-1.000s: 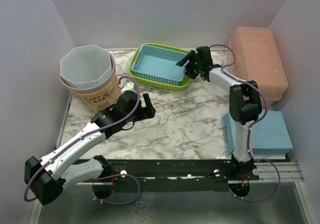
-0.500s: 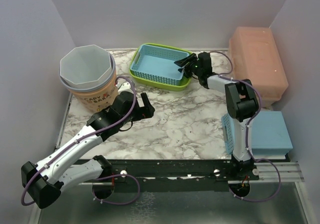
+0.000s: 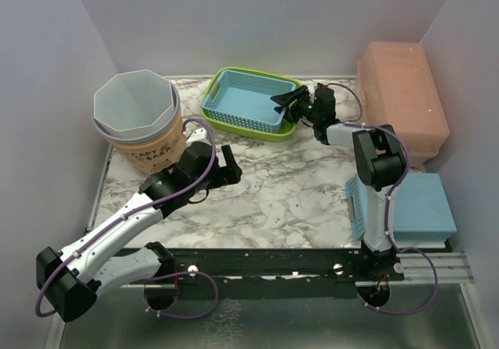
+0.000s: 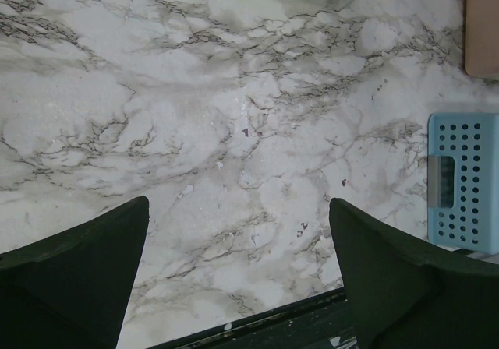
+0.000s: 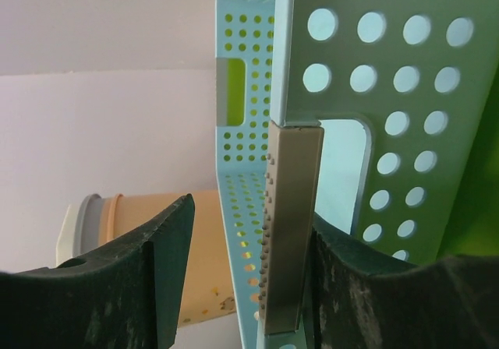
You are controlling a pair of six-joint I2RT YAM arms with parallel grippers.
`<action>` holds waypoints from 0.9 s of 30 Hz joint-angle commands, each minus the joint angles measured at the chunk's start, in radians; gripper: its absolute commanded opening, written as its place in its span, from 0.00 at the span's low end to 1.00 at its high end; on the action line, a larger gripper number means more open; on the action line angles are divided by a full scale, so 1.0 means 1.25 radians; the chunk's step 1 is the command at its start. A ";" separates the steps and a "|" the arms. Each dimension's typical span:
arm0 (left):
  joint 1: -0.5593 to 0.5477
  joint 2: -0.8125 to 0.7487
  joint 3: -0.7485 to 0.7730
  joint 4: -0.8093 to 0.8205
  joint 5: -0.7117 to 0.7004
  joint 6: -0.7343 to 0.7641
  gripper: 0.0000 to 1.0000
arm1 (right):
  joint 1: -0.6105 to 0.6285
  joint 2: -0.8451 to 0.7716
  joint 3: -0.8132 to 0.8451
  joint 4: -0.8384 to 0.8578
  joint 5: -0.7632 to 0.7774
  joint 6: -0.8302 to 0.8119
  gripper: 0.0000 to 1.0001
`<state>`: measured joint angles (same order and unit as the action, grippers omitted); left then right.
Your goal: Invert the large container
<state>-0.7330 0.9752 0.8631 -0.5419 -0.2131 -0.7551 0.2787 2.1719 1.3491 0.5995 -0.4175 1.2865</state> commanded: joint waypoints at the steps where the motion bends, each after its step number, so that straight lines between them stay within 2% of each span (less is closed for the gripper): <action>1: 0.004 -0.013 0.014 -0.003 -0.012 0.000 0.99 | 0.023 -0.055 -0.045 -0.009 -0.051 0.015 0.56; 10: 0.004 -0.025 0.027 -0.006 -0.003 0.000 0.99 | 0.164 -0.064 -0.138 -0.020 -0.006 0.004 0.58; 15: 0.005 -0.054 0.020 -0.008 -0.011 -0.009 0.99 | 0.235 -0.116 -0.215 0.035 0.053 0.037 0.59; 21: 0.004 -0.060 0.020 -0.014 -0.013 -0.011 0.99 | 0.230 -0.180 -0.274 0.048 0.136 0.075 0.65; 27: 0.004 -0.053 0.025 -0.014 -0.012 -0.006 0.99 | 0.217 -0.201 -0.304 0.071 0.162 0.138 0.72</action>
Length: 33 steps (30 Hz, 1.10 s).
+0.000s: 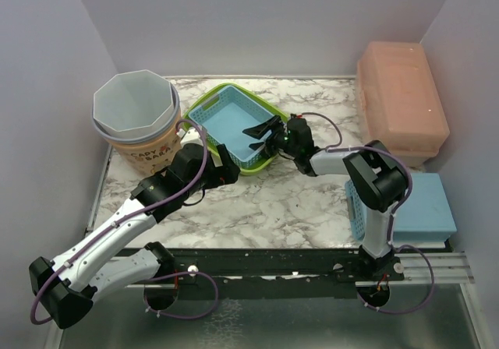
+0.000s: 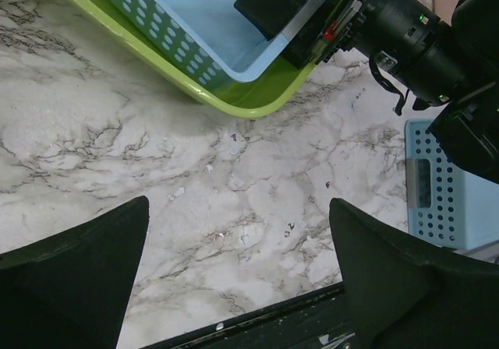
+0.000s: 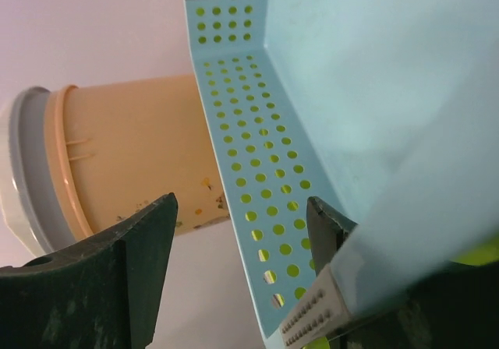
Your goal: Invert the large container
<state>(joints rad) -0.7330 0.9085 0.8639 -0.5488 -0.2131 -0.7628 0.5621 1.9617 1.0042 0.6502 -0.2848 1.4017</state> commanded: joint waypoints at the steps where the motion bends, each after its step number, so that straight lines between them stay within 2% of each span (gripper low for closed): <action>1: 0.004 -0.002 0.024 -0.009 -0.012 0.000 0.99 | -0.011 -0.038 -0.036 0.037 0.063 0.056 0.72; 4: 0.004 -0.007 0.017 -0.009 -0.012 0.000 0.99 | -0.012 -0.056 -0.053 0.042 0.084 0.065 0.71; 6: 0.004 -0.010 0.013 -0.009 -0.012 0.001 0.99 | -0.012 -0.073 -0.067 0.045 0.105 0.064 0.67; 11: 0.004 0.002 0.017 -0.012 -0.031 0.035 0.99 | -0.012 -0.097 -0.099 0.067 0.120 0.063 0.41; 12: 0.005 0.013 0.029 -0.013 -0.040 0.057 0.99 | -0.012 -0.097 -0.098 0.069 0.110 0.057 0.38; 18: 0.070 0.201 0.153 -0.043 -0.110 0.241 0.99 | -0.011 -0.088 -0.065 0.052 0.056 0.009 0.38; 22: 0.114 0.307 0.221 0.000 -0.155 0.285 0.99 | -0.011 -0.102 -0.070 0.032 0.054 -0.013 0.38; 28: 0.220 0.414 0.236 0.070 -0.183 0.312 0.99 | -0.012 -0.125 -0.067 -0.007 0.038 -0.041 0.40; 30: 0.248 0.430 0.240 0.077 -0.184 0.330 0.99 | -0.012 -0.133 -0.060 -0.028 0.034 -0.057 0.43; 33: 0.293 0.444 0.236 0.088 -0.189 0.352 0.99 | -0.012 -0.142 -0.049 -0.053 0.026 -0.075 0.52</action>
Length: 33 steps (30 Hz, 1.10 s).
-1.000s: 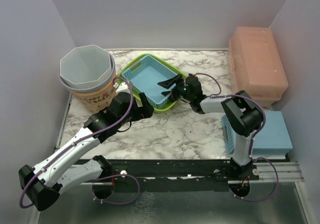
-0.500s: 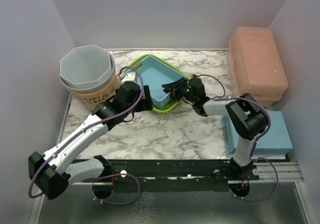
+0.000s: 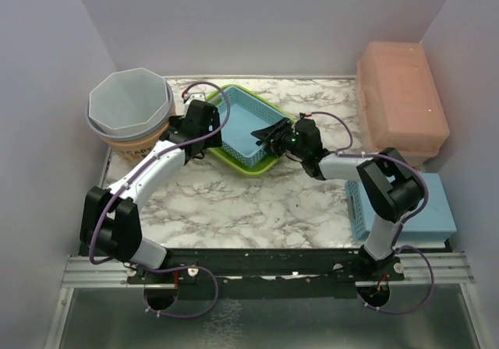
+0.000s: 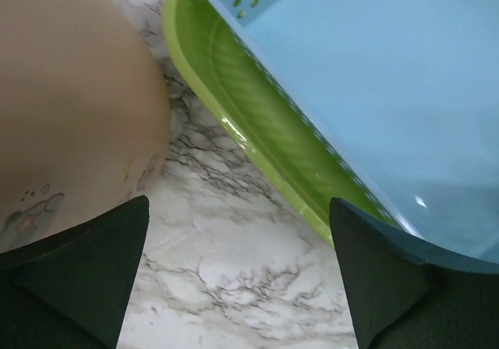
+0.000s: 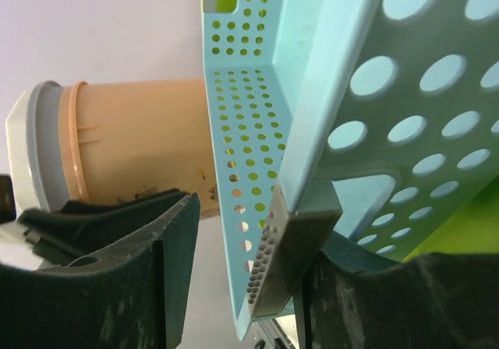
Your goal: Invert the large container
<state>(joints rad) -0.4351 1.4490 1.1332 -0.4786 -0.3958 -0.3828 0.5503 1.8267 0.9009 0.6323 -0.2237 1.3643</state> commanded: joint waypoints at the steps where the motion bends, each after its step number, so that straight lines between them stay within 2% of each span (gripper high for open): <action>1: 0.063 0.013 0.017 0.032 -0.038 0.057 0.99 | -0.002 -0.039 0.036 -0.050 -0.020 -0.047 0.54; 4: 0.088 0.009 -0.001 0.031 -0.053 0.074 0.99 | -0.002 -0.049 0.032 -0.067 -0.005 -0.038 0.60; 8: 0.101 -0.015 -0.038 0.039 -0.020 0.077 0.99 | -0.002 -0.070 0.005 -0.062 0.030 -0.009 0.60; 14: 0.112 -0.028 -0.065 0.039 -0.059 0.074 0.99 | -0.003 -0.100 -0.043 -0.002 0.064 0.015 0.41; 16: 0.117 -0.030 -0.064 0.039 -0.033 0.077 0.99 | -0.003 -0.098 -0.041 0.010 0.051 0.007 0.33; 23: 0.117 -0.040 -0.070 0.041 0.042 0.065 0.99 | -0.003 -0.101 -0.050 0.083 0.028 0.007 0.30; 26: 0.117 -0.046 -0.078 0.041 0.059 0.056 0.99 | -0.003 -0.117 -0.047 0.094 0.032 -0.010 0.21; 33: 0.117 -0.062 -0.082 0.042 0.080 0.033 0.99 | -0.003 -0.151 -0.037 0.093 0.041 -0.044 0.19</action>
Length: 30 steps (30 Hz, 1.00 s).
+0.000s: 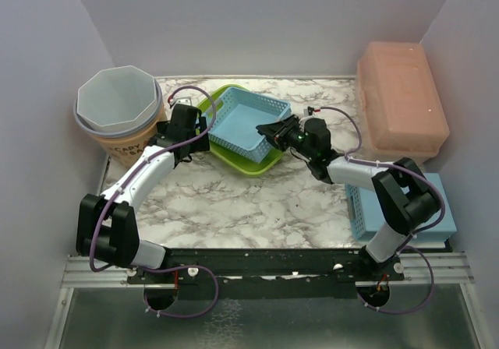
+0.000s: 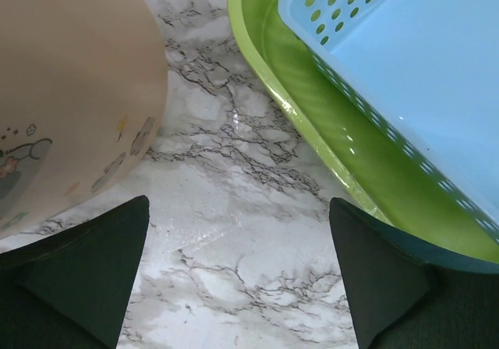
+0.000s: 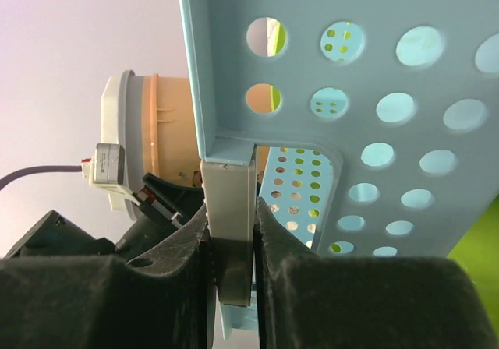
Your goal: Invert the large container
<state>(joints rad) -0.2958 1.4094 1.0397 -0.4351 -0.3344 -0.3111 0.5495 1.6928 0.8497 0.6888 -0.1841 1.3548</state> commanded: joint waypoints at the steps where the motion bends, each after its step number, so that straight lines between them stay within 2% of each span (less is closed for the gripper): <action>1: 0.006 -0.034 -0.007 0.008 0.033 -0.027 0.99 | -0.003 -0.052 0.004 0.039 0.014 -0.044 0.19; 10: 0.020 -0.040 -0.006 0.007 -0.001 -0.011 0.99 | -0.003 -0.148 0.015 -0.087 0.093 -0.133 0.19; 16: 0.021 -0.048 -0.007 0.018 0.061 -0.006 0.99 | -0.003 -0.197 0.066 -0.204 0.127 -0.201 0.19; 23: 0.058 -0.022 0.012 -0.015 -0.030 0.032 0.99 | -0.004 -0.257 0.083 -0.292 0.188 -0.252 0.19; 30: 0.068 -0.029 0.005 -0.018 -0.042 0.040 0.99 | -0.004 -0.273 0.109 -0.347 0.205 -0.295 0.20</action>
<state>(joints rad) -0.2237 1.3758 1.0389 -0.4465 -0.3325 -0.2752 0.5495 1.3773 0.9237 0.2989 0.0235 1.0531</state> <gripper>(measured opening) 0.987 0.198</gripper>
